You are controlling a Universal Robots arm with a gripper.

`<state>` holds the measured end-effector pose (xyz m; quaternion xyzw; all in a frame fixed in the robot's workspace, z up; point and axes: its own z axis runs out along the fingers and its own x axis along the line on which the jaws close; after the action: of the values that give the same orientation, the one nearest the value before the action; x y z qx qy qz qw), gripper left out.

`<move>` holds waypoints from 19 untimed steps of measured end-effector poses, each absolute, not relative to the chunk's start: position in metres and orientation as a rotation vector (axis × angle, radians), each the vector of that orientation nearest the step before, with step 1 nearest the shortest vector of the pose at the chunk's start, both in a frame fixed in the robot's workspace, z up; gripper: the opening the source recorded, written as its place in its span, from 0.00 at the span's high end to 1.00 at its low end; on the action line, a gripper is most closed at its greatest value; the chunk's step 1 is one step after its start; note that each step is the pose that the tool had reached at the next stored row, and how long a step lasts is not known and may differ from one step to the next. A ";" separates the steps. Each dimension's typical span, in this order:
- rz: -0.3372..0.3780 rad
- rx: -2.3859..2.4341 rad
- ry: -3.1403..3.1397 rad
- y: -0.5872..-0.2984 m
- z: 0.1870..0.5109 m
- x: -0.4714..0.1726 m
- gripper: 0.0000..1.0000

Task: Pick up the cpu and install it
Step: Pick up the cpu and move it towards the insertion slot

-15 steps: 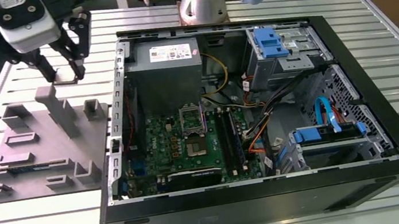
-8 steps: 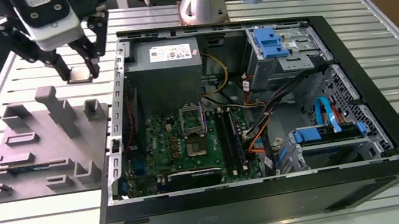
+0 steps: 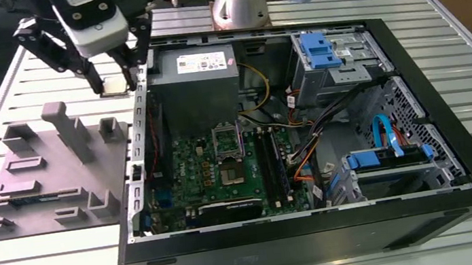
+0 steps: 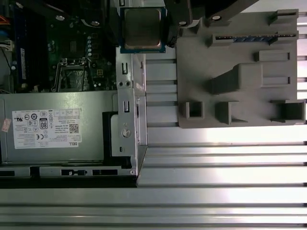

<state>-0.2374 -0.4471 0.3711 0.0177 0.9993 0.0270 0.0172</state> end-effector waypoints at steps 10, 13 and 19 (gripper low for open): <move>0.084 0.055 3.105 -0.448 0.371 -0.204 0.52; 0.084 0.055 3.106 -0.448 0.371 -0.194 0.52; 0.084 0.055 3.105 -0.448 0.371 -0.176 0.52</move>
<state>-0.1765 -0.4478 0.3710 0.0177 0.9993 0.0269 0.0172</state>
